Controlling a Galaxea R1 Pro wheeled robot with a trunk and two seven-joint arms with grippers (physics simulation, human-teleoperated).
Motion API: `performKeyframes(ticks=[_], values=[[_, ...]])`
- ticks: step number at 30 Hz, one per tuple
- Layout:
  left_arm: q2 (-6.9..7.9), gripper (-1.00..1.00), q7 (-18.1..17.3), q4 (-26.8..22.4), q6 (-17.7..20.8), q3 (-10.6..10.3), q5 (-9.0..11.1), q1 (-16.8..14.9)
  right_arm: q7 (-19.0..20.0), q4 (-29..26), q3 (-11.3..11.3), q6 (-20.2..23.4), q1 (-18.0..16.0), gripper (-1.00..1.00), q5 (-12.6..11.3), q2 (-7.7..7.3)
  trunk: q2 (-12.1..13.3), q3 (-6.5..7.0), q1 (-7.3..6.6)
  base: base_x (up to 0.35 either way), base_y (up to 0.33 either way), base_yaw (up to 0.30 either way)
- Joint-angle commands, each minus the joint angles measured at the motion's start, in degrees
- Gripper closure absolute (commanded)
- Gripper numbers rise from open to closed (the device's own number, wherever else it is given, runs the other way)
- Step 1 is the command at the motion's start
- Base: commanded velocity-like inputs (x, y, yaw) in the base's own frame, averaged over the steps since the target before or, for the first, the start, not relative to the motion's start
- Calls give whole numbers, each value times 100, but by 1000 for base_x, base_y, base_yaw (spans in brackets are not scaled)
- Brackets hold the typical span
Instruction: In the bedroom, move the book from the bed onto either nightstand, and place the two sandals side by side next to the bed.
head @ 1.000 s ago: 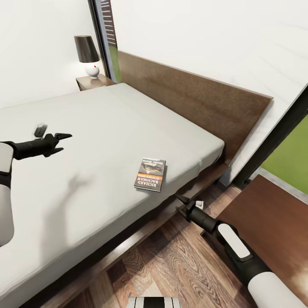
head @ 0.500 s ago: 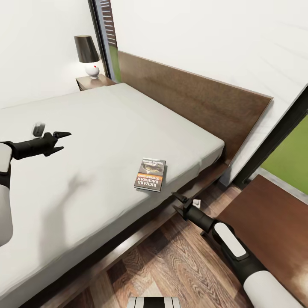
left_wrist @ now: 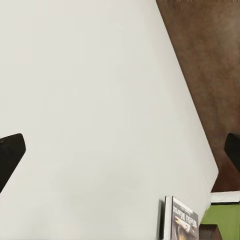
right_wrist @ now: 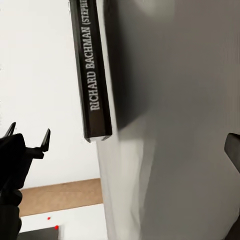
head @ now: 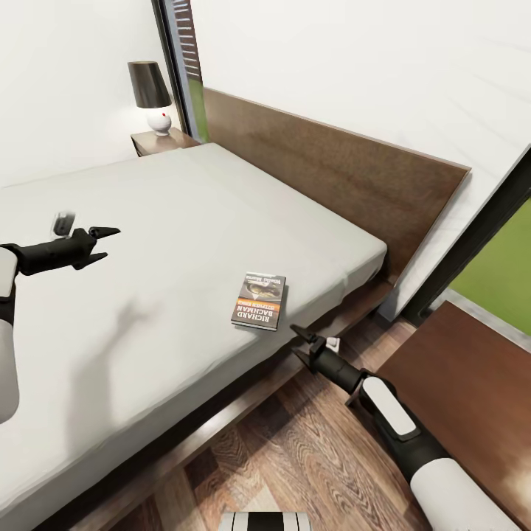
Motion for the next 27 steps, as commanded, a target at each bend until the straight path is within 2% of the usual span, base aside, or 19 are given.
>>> performKeyframes(ticks=[1, 10, 17, 27], values=[[8, -100, -45, 1, 28, 18, -40, -5, 6, 4, 12, 10, -20, -100, -24, -2, -2, -4, -1, 0, 0, 0], [42, -100, -43, 105, 28, 8, 16, -5, 8, 18, 12, 16, -152, -100, -22, 11, -2, -4, -1, 0, 0, 0], [46, -100, -41, 217, 28, 7, 131, -5, 8, 42, 12, 19, -178, -100, -22, 12, -2, -4, -1, 0, 0, 0], [55, -100, -40, 244, 28, 13, 169, -5, 0, 59, 12, 12, -189, -100, -22, 13, -2, -4, -1, 0, 0, 0]])
